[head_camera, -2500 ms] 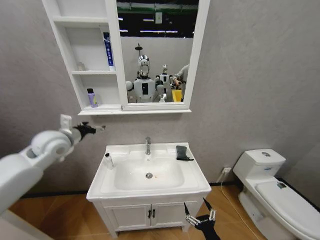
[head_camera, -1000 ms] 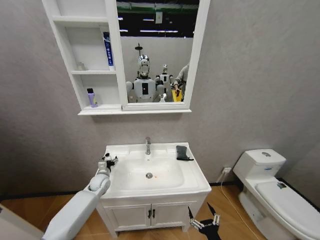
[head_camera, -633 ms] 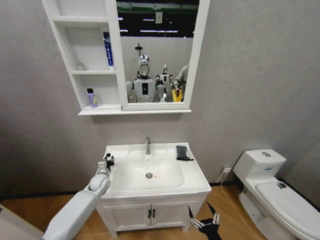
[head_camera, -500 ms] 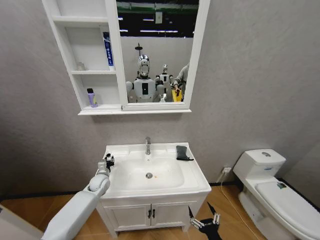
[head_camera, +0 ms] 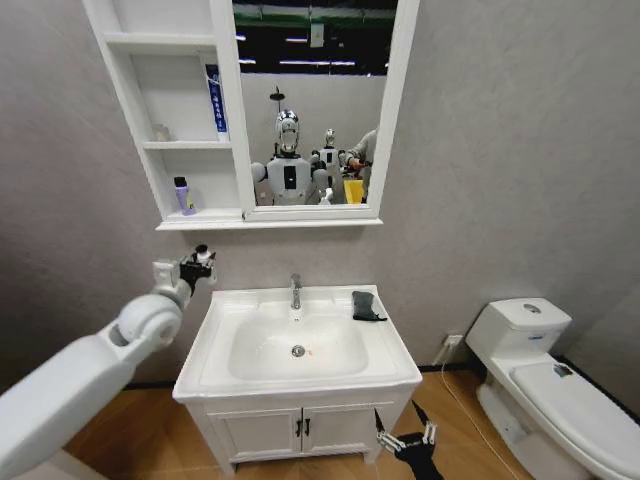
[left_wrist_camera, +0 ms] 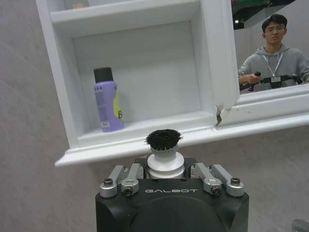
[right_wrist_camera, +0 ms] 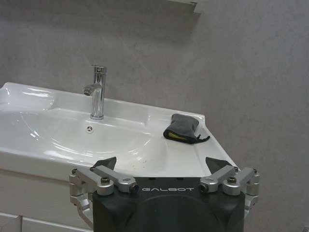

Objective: Move facial cleanser and shampoo from washbasin to cabinet, then wipe washbasin with towel.

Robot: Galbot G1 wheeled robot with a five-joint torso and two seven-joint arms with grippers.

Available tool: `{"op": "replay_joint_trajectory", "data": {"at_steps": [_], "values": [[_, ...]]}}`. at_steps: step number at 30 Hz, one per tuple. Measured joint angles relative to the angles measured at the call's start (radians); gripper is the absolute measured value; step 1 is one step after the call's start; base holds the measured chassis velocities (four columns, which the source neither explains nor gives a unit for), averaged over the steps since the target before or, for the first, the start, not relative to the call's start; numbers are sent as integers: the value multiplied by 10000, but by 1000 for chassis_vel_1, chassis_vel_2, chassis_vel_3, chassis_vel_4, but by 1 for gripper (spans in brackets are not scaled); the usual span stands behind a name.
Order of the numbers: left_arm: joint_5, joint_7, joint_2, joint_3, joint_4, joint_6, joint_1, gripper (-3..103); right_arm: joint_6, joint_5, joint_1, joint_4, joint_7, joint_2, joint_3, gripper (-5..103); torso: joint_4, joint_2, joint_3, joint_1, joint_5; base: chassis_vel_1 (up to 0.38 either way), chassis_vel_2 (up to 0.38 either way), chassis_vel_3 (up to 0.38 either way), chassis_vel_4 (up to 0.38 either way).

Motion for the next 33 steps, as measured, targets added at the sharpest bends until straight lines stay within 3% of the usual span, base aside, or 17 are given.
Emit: {"op": "replay_joint_trajectory", "data": {"at_steps": [2, 4, 5, 6, 7, 9, 10, 12, 13, 14, 17, 22, 33], "values": [[-279, 157, 149, 53, 32, 269, -398, 37, 0, 0, 29, -34, -4, -20, -24, 100, -1, -1, 0, 0, -8, 0, 0, 0, 0], [-1124, 576, 453, 268, 165, 1148, -1515, 37, 5, -2, 89, -58, -28, -71, -89, 100, -5, 0, 1, 0, -4, 0, 0, 0, 0], [-1124, 576, 453, 268, 165, 1148, -1515, 37, 5, -2, 89, -58, -28, -71, -89, 100, -5, 0, 1, 0, -4, 0, 0, 0, 0], [-1846, 680, 523, 561, 302, 1714, -2334, 37, 9, -2, 95, -58, -44, -105, -109, 100, -1, 0, 0, 0, -5, 0, 0, 0, 0], [-1846, 680, 523, 561, 302, 1714, -2334, 37, 9, -2, 95, -58, -44, -105, -109, 100, -1, 0, 0, 0, -5, 0, 0, 0, 0], [-2955, 807, 531, 1400, 698, 2492, -3868, 37, 29, -7, 112, -63, -59, -159, -114, 100, -5, 0, 1, 0, -6, 0, 0, 0, 0], [-2955, 807, 531, 1400, 698, 2492, -3868, 37, 29, -7, 112, -63, -59, -159, -114, 100, -5, 0, 1, 0, -6, 0, 0, 0, 0], [-3716, 919, 285, 2869, 1499, 2815, -5927, 37, 46, 1, 132, -67, -68, -201, -106, 100, -2, 0, 0, 0, -4, 0, 0, 0, 0], [-3716, 919, 285, 2869, 1499, 2815, -5927, 37, 46, 1, 132, -67, -68, -201, -106, 100, -2, 0, 0, 0, -4, 0, 0, 0, 0], [-3878, 992, -9, 3663, 2029, 2848, -6858, 37, 58, 7, 144, -69, -68, -205, -100, 100, -5, -1, 1, 0, -2, 0, 0, 0, 0], [-3912, 1024, -646, 4641, 3006, 2848, -7949, 37, 84, 27, 160, -90, -69, -206, -81, 100, -9, 0, 1, 1, -2, 0, 0, 0, 0], [-3545, 1026, -1267, 5095, 3791, 2837, -8367, 37, 117, 42, 164, -138, -69, -197, -66, 100, -6, -1, 2, 2, -5, 0, 0, 0, 0], [-1704, 1705, -3073, 5820, 6630, 2778, -9793, 37, 137, 108, 186, -188, -68, -235, 16, 100, -5, -1, 2, 1, -3, 0, 0, 0, 0]]}}
